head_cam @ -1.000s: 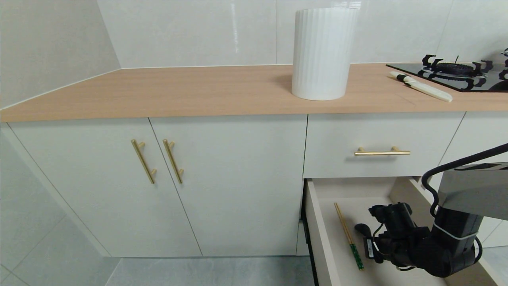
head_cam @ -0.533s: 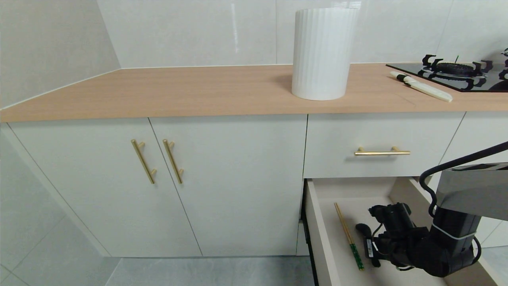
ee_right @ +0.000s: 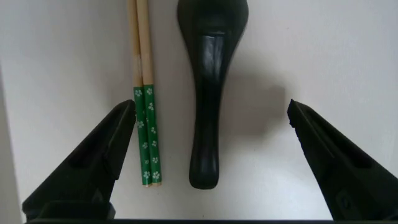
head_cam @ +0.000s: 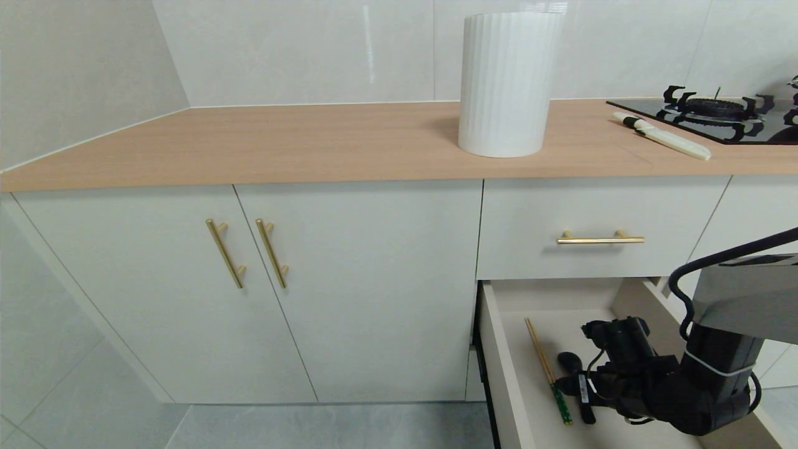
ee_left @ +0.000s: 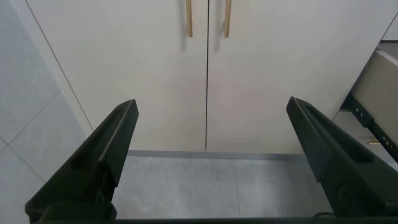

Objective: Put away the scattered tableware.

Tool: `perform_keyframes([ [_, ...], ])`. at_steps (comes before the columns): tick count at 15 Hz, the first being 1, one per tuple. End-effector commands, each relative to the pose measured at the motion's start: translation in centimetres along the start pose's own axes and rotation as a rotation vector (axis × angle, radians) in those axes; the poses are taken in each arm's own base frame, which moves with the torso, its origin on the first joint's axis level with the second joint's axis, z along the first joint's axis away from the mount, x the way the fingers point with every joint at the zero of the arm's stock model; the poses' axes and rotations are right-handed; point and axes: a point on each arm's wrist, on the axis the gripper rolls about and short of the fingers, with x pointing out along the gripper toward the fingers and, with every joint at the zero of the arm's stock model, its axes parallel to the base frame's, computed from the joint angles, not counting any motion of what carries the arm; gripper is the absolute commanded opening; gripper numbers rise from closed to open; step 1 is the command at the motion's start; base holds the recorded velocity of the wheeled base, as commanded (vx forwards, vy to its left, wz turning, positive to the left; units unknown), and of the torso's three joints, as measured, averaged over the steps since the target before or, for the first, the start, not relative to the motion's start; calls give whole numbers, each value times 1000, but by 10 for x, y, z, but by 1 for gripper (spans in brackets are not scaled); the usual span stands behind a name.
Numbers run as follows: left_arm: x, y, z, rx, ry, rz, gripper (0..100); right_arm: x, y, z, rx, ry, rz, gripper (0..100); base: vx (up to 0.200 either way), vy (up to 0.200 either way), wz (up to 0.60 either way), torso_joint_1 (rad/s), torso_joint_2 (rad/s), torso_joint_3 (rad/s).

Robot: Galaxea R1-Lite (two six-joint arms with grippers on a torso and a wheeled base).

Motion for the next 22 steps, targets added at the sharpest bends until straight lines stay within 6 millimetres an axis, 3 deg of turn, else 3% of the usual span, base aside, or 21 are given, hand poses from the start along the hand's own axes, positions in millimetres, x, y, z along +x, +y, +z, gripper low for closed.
perform_keyframes([
  [1, 0, 0, 0, -1, 0, 0, 100, -23, 0, 12, 9, -63, 14, 100, 0, 0, 0, 0, 0, 0],
  [6, 0, 0, 0, 0, 0, 0, 100, -93, -7, 28, 30, -229, 1, 100, 0, 0, 0, 0, 0, 0],
  [9, 0, 0, 0, 0, 0, 0, 100, -145, -5, 33, 2, -298, 49, 100, 0, 0, 0, 0, 0, 0],
  [11, 0, 0, 0, 2, 0, 0, 100, -186, -2, 27, -40, -276, 80, 100, 0, 0, 0, 0, 0, 0],
  [16, 0, 0, 0, 23, 0, 2, 100, -214, -16, 3, -47, -260, 81, 100, 0, 0, 0, 0, 0, 0],
  [22, 0, 0, 0, -3, 0, 3, 100, -240, -19, 0, -74, -233, 87, 100, -200, 0, 0, 3, 5, 4],
])
